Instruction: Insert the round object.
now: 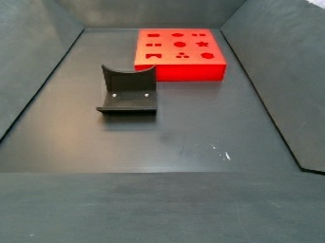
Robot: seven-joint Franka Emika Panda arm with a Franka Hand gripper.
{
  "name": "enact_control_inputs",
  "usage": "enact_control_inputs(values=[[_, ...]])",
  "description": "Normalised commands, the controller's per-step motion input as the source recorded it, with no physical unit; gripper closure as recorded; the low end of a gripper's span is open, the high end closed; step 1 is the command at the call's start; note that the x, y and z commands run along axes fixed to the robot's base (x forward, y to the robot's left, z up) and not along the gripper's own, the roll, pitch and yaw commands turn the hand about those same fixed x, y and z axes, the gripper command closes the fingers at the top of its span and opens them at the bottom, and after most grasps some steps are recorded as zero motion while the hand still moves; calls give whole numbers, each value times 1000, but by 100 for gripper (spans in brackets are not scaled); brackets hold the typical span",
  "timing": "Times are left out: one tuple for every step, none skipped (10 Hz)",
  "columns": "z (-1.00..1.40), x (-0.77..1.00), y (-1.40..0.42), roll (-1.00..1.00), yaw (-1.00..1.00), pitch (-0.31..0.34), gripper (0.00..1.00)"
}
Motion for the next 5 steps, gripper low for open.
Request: enact_control_inputs(values=[[-646, -120, 0, 151, 200, -124, 100], [-577, -11, 6, 144, 160, -51, 100], [-506, 0, 0, 170, 146, 0, 100], [-229, 0, 11, 134, 86, 0, 100], [0, 0, 17, -9, 0, 0, 100]])
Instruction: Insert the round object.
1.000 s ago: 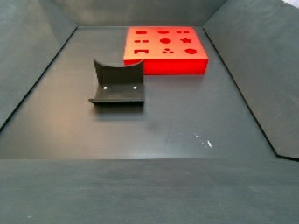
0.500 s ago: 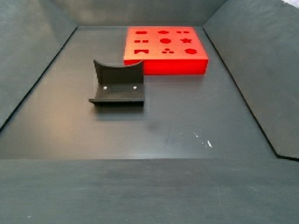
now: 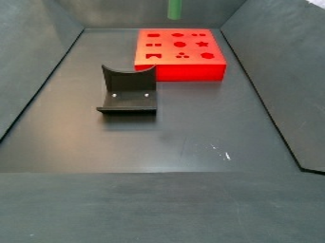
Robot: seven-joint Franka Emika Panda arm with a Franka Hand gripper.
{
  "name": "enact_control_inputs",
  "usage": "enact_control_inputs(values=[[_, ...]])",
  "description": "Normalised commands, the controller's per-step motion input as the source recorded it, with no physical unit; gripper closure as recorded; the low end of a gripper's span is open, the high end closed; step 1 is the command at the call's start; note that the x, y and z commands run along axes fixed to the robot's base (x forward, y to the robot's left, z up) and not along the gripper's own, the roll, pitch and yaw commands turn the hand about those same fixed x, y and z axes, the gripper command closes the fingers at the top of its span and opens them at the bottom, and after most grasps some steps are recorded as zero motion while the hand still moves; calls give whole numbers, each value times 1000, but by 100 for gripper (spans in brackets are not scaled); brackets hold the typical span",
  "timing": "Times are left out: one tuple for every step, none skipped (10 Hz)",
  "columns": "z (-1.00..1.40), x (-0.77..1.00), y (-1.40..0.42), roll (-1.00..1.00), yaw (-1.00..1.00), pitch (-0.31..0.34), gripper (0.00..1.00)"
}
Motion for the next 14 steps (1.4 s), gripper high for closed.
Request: enact_control_inputs(values=[[-560, 0, 0, 60, -231, 0, 100], [-786, 29, 0, 131, -403, 0, 100], [-683, 0, 0, 154, -443, 0, 100], [-700, 3, 3, 90, -409, 0, 100], [-674, 0, 34, 143, -314, 0, 100], [-606, -60, 0, 121, -226, 0, 100], [-306, -374, 0, 0, -377, -31, 100], [-106, -249, 0, -161, -246, -111, 100], [-146, -151, 0, -201, -97, -104, 100], [-111, -66, 9, -210, 0, -69, 100], [-251, 37, 46, -221, 0, -59, 100], [-351, 77, 131, -304, 0, -51, 100], [-326, 51, 131, -281, 0, -31, 100], [-286, 26, 146, -271, 0, -24, 100]])
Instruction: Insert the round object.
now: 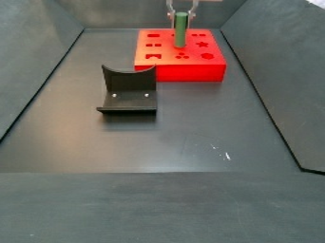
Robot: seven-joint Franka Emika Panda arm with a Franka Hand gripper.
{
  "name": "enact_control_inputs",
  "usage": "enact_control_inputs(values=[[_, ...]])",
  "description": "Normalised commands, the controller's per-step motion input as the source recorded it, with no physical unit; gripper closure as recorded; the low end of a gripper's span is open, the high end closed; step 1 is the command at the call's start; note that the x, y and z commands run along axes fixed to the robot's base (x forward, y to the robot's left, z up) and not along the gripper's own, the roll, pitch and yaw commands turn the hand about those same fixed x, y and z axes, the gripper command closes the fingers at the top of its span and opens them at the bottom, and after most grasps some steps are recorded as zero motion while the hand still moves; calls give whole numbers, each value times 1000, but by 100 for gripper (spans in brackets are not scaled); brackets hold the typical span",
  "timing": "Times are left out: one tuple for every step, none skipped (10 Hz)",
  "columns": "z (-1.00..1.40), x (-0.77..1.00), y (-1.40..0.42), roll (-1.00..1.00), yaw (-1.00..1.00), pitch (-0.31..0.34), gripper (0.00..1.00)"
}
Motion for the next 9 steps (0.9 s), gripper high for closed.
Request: enact_control_inputs(values=[[-174, 0, 86, -106, 0, 0, 100], [-263, 0, 29, -121, 0, 0, 100], [-551, -6, 0, -134, 0, 0, 100], [-731, 0, 0, -174, 0, 0, 100], [-643, 0, 0, -139, 3, 0, 100], [-509, 0, 0, -46, 9, 0, 100], [-451, -17, 0, 41, 0, 0, 100], [0, -40, 0, 0, 0, 0, 100], [0, 0, 0, 0, 0, 0, 100]])
